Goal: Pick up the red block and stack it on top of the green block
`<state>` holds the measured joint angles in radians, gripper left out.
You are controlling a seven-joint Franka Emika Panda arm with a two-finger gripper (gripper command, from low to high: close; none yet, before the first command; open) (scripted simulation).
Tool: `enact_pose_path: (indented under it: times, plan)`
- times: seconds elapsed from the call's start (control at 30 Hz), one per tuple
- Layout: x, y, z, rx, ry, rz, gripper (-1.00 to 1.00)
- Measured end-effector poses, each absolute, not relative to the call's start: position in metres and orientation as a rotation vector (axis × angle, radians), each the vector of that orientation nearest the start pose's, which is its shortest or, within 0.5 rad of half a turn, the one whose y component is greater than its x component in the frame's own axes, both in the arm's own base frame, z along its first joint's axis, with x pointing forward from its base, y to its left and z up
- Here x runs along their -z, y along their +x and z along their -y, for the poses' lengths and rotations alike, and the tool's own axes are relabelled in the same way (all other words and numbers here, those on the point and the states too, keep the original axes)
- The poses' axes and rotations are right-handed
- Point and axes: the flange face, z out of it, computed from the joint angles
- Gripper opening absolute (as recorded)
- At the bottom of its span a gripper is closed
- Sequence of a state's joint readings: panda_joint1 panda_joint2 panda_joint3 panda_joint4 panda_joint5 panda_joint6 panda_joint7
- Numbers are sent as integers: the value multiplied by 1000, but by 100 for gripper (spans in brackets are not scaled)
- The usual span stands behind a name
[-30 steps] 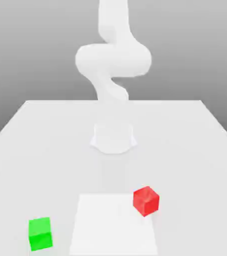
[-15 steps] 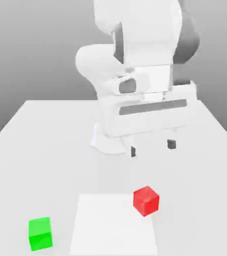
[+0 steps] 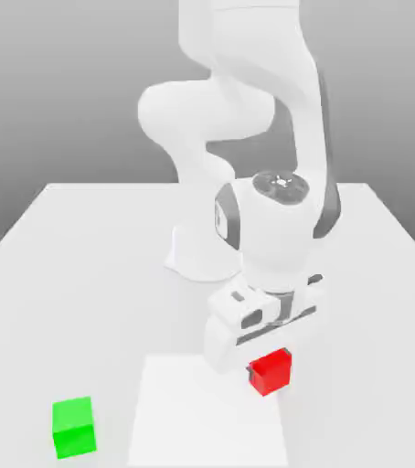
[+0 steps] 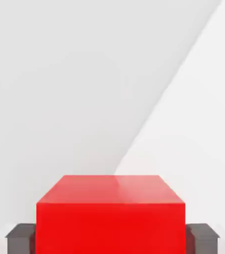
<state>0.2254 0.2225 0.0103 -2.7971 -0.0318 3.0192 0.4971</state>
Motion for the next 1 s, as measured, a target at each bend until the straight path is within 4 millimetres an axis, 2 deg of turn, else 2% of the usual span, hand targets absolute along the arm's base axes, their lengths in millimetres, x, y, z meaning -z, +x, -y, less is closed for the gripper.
enact_pose_path:
  times: [0.1,0.33,0.43,0.47,0.5,0.53,0.63,0.7,0.73,0.77,0.83,0.87,1.0]
  plan:
    - [-146,356,-88,1,-3123,-360,-100]
    - [-204,358,-88,0,-3123,-361,-100]
    - [-215,381,-87,-7,-3118,-374,-100]
    - [-217,388,-80,-8,-3114,-402,-100]
    - [-219,396,-62,-9,-3105,-467,-100]
    - [-221,405,-34,-10,-3087,-571,-100]
    - [-230,426,74,-9,-2995,-938,-100]
    - [-234,438,135,-5,-2933,-1117,-100]
    - [-228,445,155,-3,-2913,-1169,-100]
    - [-218,449,165,-1,-2903,-1195,-100]
    - [-193,450,173,-1,-2896,-1215,-100]
    - [-185,450,174,-1,-2894,-1219,100]
    - [-185,450,174,-1,-2894,-1219,100]
